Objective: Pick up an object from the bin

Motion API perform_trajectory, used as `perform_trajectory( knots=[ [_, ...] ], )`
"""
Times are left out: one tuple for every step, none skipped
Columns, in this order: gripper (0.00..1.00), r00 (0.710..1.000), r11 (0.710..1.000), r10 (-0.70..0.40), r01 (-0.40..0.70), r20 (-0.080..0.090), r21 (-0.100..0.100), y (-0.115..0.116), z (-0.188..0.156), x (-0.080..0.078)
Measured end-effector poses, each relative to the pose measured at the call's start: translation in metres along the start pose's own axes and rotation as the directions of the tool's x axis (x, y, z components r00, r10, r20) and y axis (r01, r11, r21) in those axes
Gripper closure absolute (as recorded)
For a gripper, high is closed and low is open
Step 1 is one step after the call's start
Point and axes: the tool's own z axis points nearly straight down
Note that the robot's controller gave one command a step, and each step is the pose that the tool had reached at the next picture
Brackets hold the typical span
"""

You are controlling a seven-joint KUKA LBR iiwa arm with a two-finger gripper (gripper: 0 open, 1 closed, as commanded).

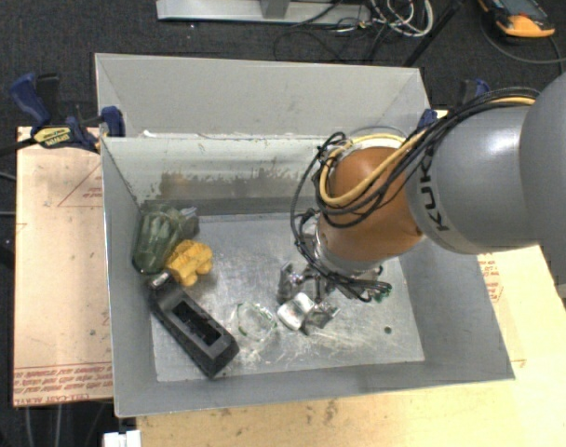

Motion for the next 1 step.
perform_trajectory(
  knots=[
    [1.00,0.935,0.935,-0.355,0.355,0.000,-0.014,-0.0221,-0.1362,0.0380]
  ],
)
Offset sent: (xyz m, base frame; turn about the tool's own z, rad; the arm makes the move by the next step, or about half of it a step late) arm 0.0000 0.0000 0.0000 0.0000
